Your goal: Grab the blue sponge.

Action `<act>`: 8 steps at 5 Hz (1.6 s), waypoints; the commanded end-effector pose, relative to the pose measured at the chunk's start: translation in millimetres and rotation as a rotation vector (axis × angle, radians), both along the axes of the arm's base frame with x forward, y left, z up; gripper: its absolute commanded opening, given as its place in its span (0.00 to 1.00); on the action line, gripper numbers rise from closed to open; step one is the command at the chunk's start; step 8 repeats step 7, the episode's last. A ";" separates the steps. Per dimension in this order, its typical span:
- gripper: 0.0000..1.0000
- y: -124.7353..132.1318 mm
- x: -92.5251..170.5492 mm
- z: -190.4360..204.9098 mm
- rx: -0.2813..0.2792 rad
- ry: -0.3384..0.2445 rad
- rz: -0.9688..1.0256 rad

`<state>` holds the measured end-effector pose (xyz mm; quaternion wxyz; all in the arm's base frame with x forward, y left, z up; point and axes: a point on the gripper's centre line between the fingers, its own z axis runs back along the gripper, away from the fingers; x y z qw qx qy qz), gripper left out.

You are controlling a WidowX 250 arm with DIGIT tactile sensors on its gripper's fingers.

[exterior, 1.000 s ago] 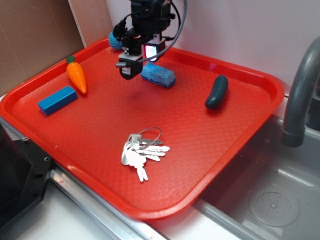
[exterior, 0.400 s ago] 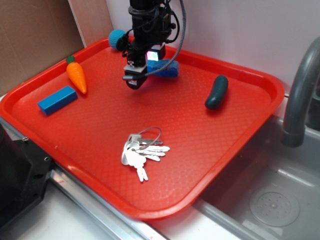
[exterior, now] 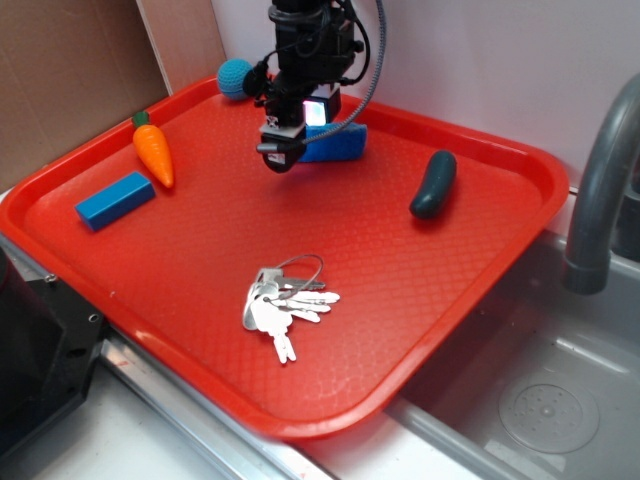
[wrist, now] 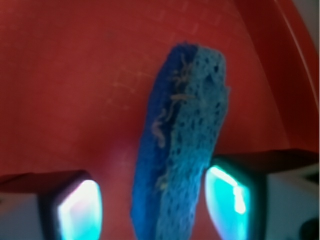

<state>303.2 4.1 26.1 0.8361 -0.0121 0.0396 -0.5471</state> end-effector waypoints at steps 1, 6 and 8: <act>0.00 -4.7 0.8 8.2 0.015 -0.058 0.020; 0.00 -53.3 -125.6 215.3 -0.120 -0.098 0.789; 0.00 -50.3 -119.6 252.9 -0.080 -0.127 0.794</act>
